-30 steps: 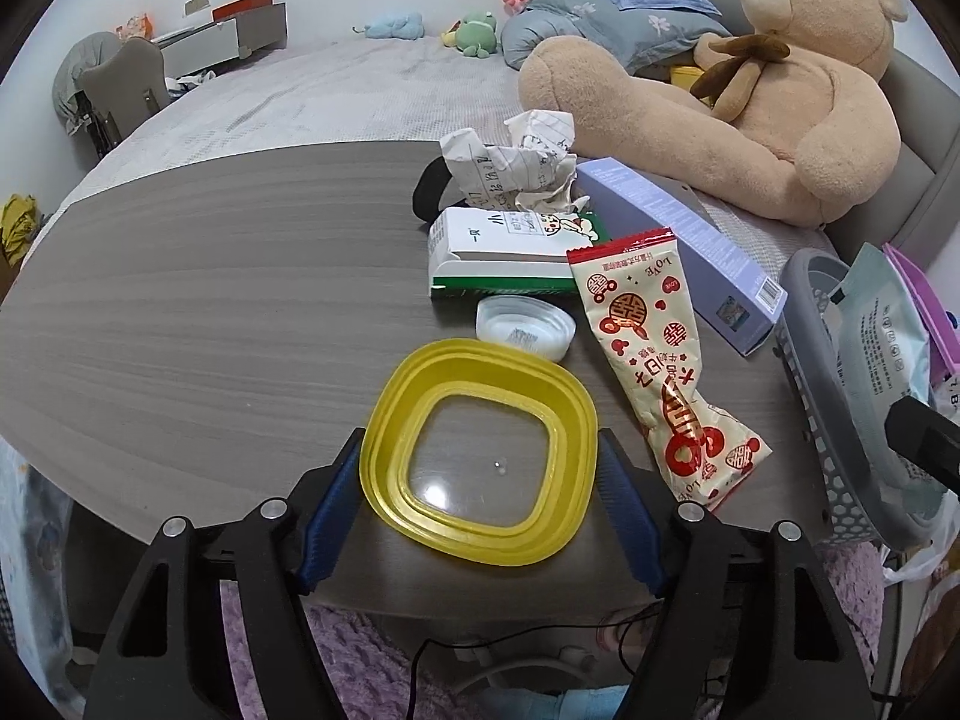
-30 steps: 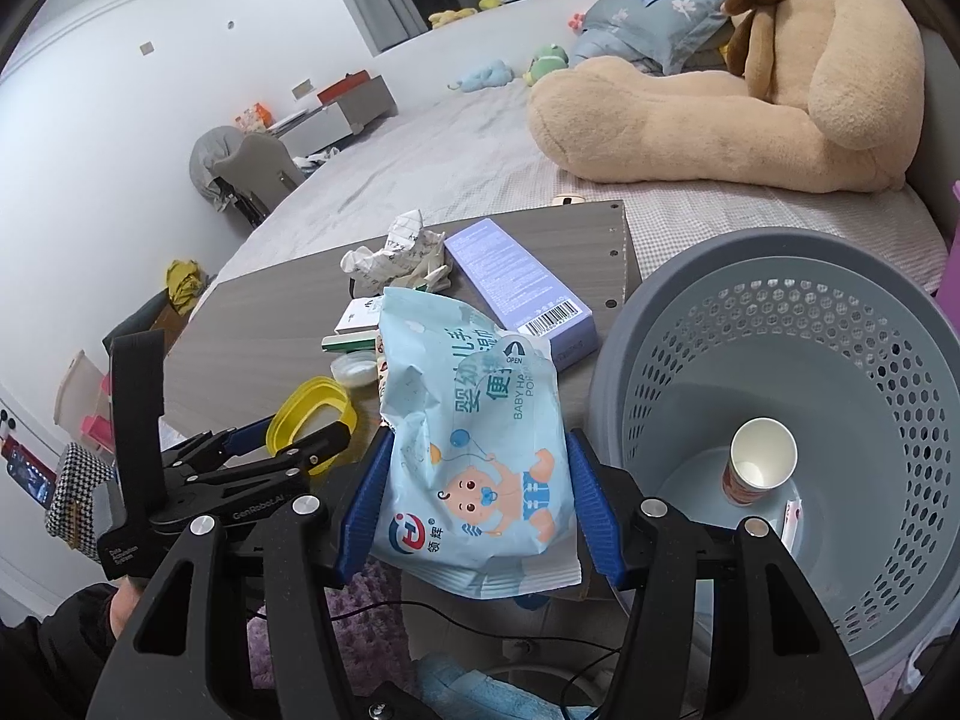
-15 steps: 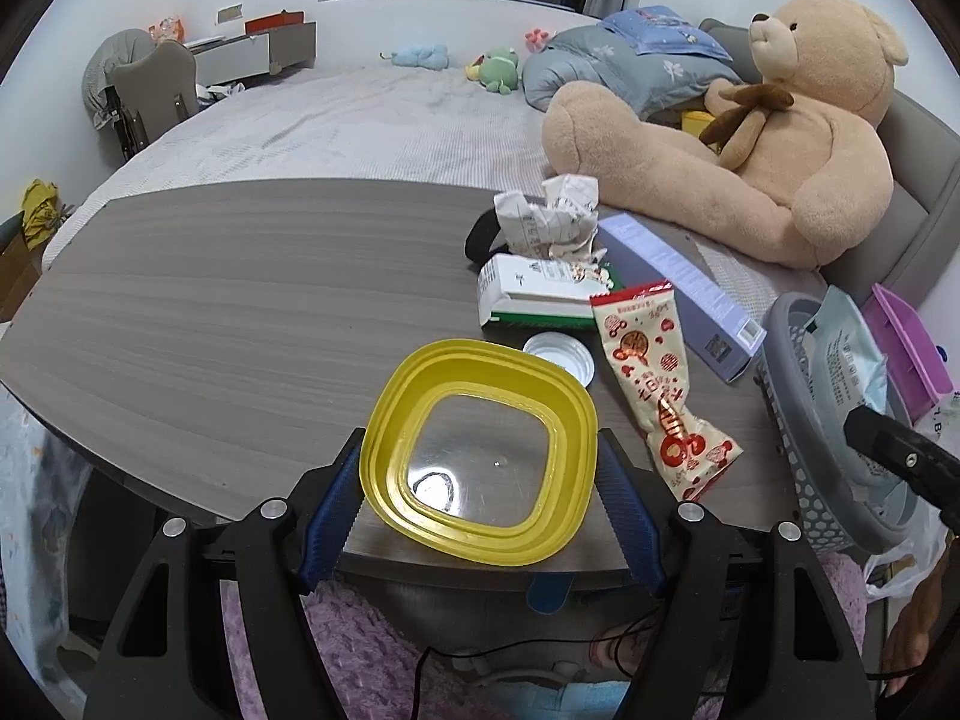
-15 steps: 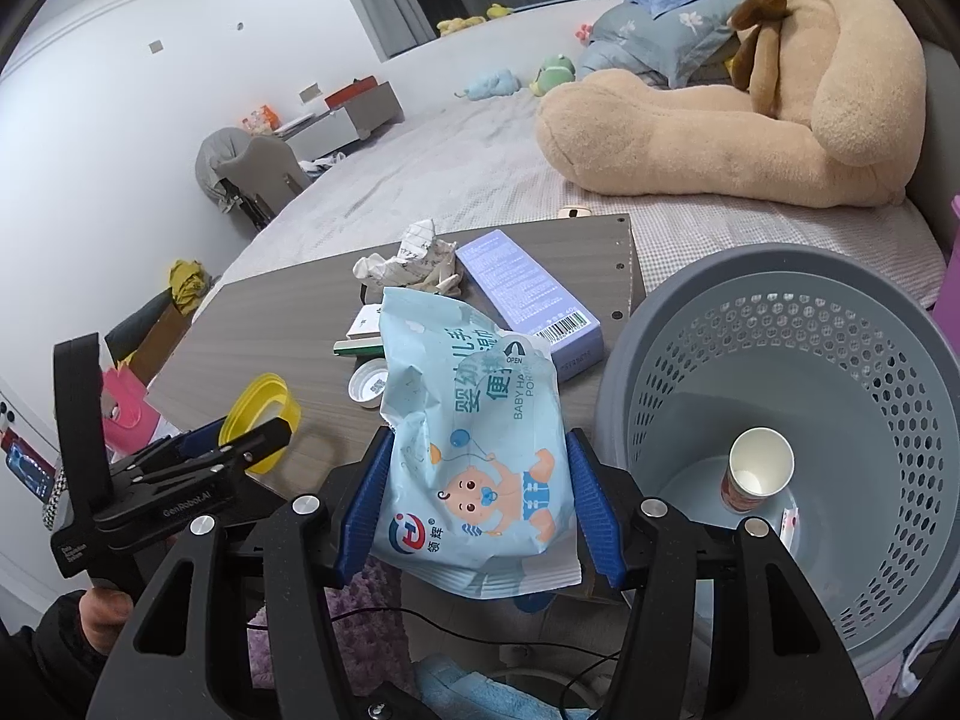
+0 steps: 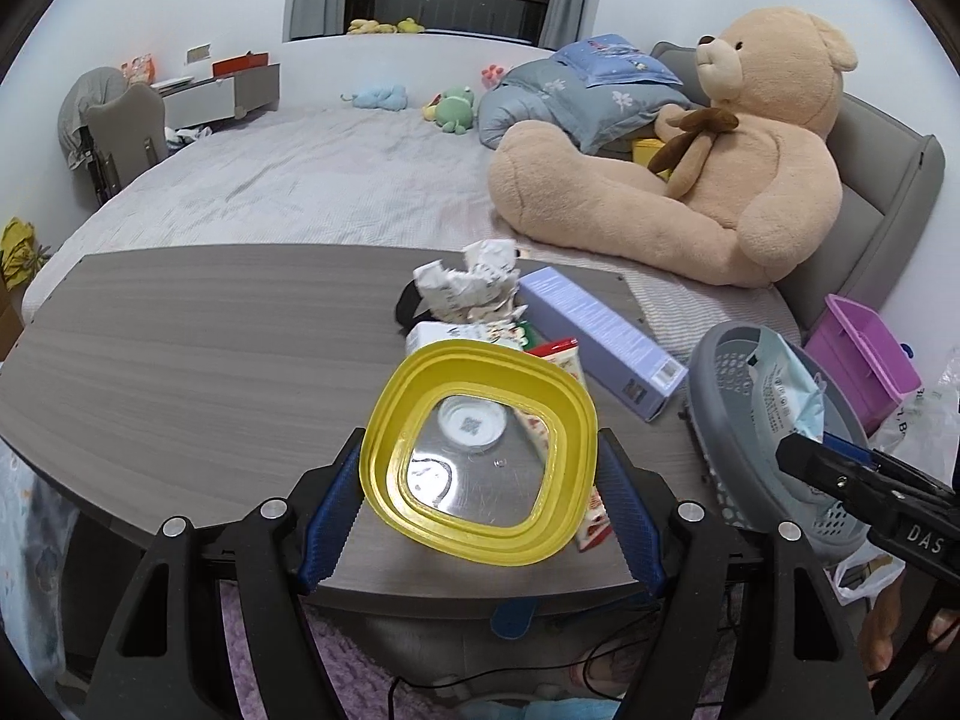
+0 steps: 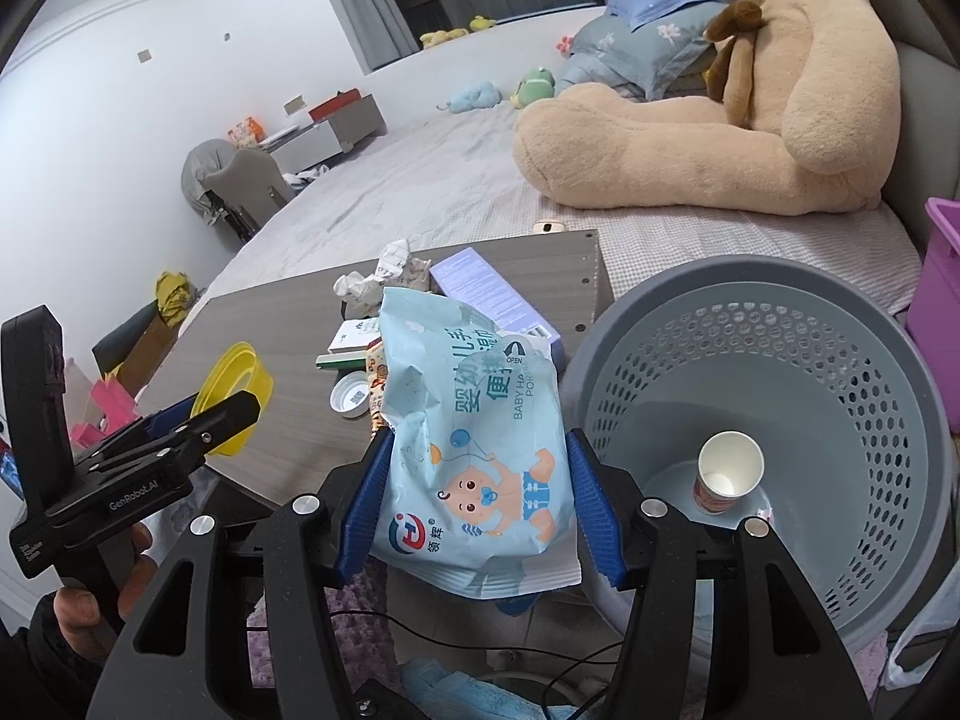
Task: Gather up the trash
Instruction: 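Grasp the yellow plastic lid with the left tool while the right tool holds the packet, then move packet and lid over the grey basket and open both tools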
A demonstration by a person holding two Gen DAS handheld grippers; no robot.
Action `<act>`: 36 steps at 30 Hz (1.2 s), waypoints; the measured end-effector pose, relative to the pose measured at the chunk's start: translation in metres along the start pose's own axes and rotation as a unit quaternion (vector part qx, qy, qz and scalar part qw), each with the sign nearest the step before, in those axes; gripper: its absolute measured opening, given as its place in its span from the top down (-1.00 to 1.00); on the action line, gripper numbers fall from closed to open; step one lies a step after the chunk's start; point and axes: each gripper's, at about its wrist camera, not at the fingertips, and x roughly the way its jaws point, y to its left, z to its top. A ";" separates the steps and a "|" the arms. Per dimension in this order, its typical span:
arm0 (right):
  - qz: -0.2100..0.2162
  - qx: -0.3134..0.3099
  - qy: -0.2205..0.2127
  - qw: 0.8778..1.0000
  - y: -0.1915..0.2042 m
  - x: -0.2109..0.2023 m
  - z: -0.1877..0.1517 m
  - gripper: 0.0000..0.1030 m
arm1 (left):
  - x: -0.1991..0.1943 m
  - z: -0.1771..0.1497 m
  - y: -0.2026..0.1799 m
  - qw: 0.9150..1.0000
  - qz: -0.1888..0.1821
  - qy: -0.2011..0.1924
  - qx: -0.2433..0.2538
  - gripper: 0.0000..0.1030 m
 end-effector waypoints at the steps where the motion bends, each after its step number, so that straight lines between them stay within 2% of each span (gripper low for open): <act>1: -0.002 0.001 -0.002 1.000 -0.002 -0.003 0.000 -0.08 | -0.001 0.002 -0.004 1.000 -0.005 -0.002 0.003 -0.38; 9: -0.024 0.018 -0.020 0.999 -0.029 -0.019 0.002 -0.08 | -0.001 0.016 -0.047 0.999 -0.035 -0.011 0.032 -0.38; 20: -0.057 0.062 -0.044 0.995 -0.085 -0.042 -0.002 -0.08 | 0.015 0.027 -0.120 0.993 -0.079 -0.002 0.084 -0.38; 28: -0.089 0.091 -0.052 0.991 -0.121 -0.056 -0.005 -0.08 | 0.037 0.028 -0.159 0.989 -0.103 0.020 0.108 -0.38; 36: -0.099 0.106 -0.049 0.988 -0.142 -0.058 -0.008 -0.08 | 0.058 0.027 -0.189 0.984 -0.118 0.037 0.129 -0.38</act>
